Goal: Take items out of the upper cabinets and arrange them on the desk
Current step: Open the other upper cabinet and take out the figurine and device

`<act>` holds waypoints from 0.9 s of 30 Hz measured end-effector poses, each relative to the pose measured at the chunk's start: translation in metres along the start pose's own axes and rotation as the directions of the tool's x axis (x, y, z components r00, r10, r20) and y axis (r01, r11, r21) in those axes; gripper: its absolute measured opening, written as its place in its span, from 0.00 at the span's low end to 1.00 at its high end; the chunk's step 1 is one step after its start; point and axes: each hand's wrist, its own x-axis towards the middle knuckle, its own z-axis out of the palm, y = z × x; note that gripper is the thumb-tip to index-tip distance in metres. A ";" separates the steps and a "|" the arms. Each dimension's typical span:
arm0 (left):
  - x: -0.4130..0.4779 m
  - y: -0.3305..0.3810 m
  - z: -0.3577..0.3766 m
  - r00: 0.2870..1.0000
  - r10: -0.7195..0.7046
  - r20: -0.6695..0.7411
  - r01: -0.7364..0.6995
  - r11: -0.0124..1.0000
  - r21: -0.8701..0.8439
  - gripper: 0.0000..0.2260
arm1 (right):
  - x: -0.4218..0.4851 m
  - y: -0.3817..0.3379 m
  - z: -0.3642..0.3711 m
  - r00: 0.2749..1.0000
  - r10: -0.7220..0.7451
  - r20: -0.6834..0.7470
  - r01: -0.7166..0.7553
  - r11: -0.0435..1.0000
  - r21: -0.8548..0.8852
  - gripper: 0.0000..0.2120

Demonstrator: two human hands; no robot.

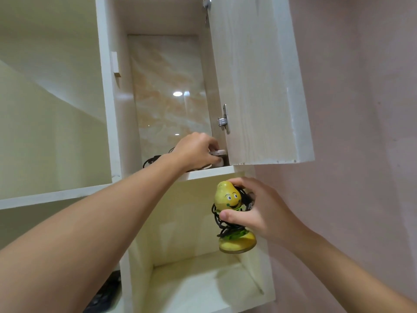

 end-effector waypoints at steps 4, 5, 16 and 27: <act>-0.005 0.001 -0.003 0.999 0.017 -0.048 -0.019 0.998 -0.052 0.06 | 0.000 -0.001 0.002 1.000 0.015 -0.011 -0.014 1.000 0.011 0.27; -0.007 0.001 -0.004 0.997 0.031 -0.070 -0.035 0.998 -0.046 0.06 | -0.001 -0.001 0.002 1.000 0.020 -0.011 -0.020 1.000 0.012 0.27; -0.025 0.001 -0.018 0.978 0.053 -0.204 -0.051 0.999 0.015 0.09 | -0.005 -0.012 -0.004 0.999 0.035 -0.031 -0.034 0.999 0.023 0.25; -0.069 0.003 -0.070 0.835 0.018 -0.549 -0.174 0.957 -0.233 0.05 | -0.019 -0.040 0.001 0.999 0.036 0.011 -0.036 0.998 0.052 0.27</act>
